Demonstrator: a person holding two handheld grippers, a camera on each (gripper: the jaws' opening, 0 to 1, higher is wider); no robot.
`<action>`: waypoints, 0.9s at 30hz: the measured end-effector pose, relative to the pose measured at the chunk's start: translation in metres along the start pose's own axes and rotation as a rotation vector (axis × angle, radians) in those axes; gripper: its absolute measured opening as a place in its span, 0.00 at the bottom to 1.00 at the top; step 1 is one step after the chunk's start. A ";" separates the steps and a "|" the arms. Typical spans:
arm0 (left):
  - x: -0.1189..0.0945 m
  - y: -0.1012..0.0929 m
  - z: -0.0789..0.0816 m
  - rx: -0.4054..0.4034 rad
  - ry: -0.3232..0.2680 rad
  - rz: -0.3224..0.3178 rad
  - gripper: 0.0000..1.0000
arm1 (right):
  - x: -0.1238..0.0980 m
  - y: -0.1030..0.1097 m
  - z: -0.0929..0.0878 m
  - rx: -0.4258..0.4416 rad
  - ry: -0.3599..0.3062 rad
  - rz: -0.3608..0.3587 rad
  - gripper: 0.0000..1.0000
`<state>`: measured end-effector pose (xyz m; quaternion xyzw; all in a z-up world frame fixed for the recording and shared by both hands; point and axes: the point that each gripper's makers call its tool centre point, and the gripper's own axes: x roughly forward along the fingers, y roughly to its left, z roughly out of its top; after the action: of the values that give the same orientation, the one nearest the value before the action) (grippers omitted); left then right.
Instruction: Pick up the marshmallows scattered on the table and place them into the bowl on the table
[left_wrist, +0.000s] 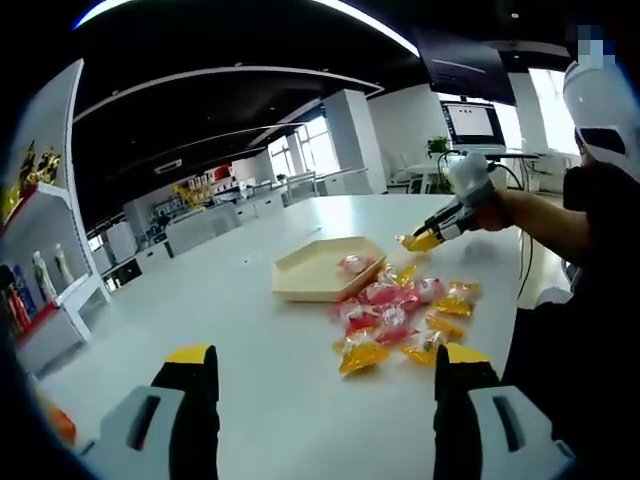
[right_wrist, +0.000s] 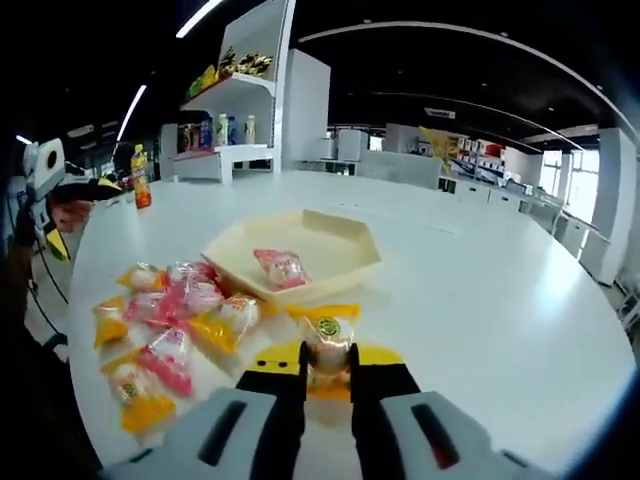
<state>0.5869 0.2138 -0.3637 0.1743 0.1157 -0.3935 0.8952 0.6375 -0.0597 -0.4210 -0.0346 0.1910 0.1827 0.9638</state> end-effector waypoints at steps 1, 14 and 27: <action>-0.001 0.000 -0.001 -0.001 0.004 0.003 0.89 | -0.003 0.002 0.003 0.032 -0.017 0.012 0.15; -0.002 -0.007 -0.001 0.000 -0.001 -0.004 0.89 | -0.027 -0.002 0.011 0.066 -0.048 0.011 0.15; 0.003 -0.007 0.002 0.008 -0.001 -0.015 0.89 | -0.044 -0.018 0.026 0.095 -0.092 -0.014 0.15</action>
<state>0.5838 0.2066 -0.3647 0.1766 0.1150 -0.4008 0.8916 0.6153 -0.0882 -0.3803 0.0182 0.1548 0.1680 0.9734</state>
